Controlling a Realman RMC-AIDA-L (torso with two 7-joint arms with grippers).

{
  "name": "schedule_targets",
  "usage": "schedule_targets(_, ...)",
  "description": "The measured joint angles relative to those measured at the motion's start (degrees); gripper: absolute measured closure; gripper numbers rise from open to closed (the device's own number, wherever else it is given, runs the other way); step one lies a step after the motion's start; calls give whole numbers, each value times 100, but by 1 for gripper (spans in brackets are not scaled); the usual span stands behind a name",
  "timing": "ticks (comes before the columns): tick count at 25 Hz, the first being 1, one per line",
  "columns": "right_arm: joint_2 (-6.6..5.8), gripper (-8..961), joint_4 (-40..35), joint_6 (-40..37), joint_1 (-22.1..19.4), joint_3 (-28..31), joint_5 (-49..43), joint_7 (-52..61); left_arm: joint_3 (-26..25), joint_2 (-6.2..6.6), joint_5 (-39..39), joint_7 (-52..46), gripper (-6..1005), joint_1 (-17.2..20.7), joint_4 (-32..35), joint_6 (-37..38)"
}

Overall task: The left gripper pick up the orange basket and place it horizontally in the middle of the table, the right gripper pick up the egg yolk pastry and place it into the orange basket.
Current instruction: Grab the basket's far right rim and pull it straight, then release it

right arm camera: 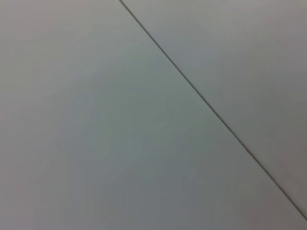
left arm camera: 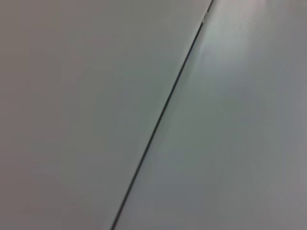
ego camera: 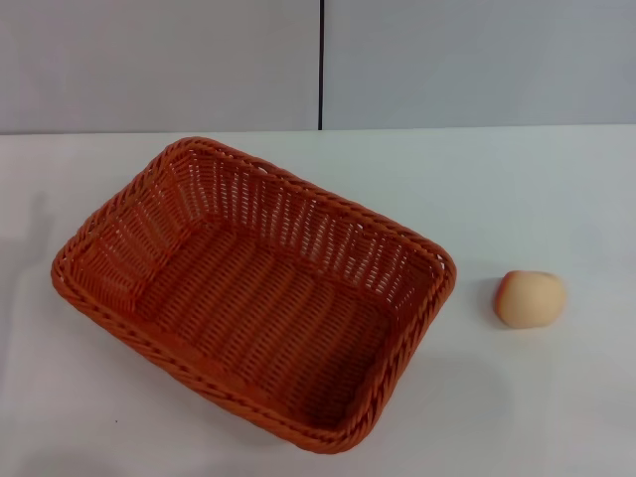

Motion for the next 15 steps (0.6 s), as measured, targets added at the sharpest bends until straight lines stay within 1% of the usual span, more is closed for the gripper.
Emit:
schedule_targets(1, 0, 158, 0, -1, 0, 2, 1, -3, 0, 0, 0, 0, 201, 0, 0, 0)
schedule_targets(2, 0, 158, 0, -1, -4, 2, 1, -6, -175, -11, 9, 137, 203, 5, -33, -2)
schedule_targets(5, 0, 158, -11, 2, -21, 7, 4, -12, -95, 19, 50, 231, 209, -8, 26, 13)
schedule_targets(15, 8, 158, 33, 29, -68, 38, 6, 15, -33, 13, 55, 224, 230, -25, 35, -136)
